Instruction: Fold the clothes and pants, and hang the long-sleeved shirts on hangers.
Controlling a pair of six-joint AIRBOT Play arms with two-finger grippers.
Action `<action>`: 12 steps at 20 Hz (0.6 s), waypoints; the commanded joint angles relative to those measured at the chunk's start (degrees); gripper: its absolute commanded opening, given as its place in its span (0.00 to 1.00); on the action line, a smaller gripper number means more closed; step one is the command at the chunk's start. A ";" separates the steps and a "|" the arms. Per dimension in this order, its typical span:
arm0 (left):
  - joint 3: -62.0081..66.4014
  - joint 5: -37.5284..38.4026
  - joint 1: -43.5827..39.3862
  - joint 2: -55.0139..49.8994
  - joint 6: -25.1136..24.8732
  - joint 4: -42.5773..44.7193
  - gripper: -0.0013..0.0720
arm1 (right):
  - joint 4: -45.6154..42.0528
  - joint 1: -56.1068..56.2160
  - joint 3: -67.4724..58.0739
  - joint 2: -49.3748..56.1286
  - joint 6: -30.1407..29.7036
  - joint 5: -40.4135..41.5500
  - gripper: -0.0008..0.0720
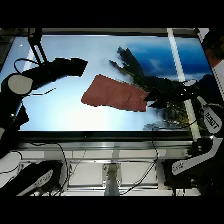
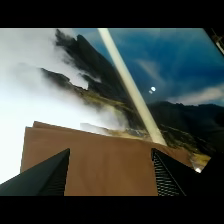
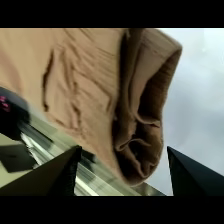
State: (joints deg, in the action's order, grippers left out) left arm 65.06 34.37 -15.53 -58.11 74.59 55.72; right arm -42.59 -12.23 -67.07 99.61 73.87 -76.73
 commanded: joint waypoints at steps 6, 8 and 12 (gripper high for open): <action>0.04 0.68 0.04 0.35 -0.09 -0.22 0.81 | -2.23 8.22 -0.44 1.49 3.69 11.52 0.81; 0.04 0.68 0.02 0.33 -0.09 -0.22 0.81 | -2.10 10.38 -0.44 1.46 3.67 13.57 0.33; 0.04 0.66 0.04 0.33 -0.09 -0.20 0.81 | 3.41 9.73 -2.82 1.25 3.43 12.11 0.03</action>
State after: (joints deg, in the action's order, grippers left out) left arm 65.06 35.05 -15.51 -57.78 74.52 55.51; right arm -43.33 -2.63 -68.29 101.03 77.28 -64.69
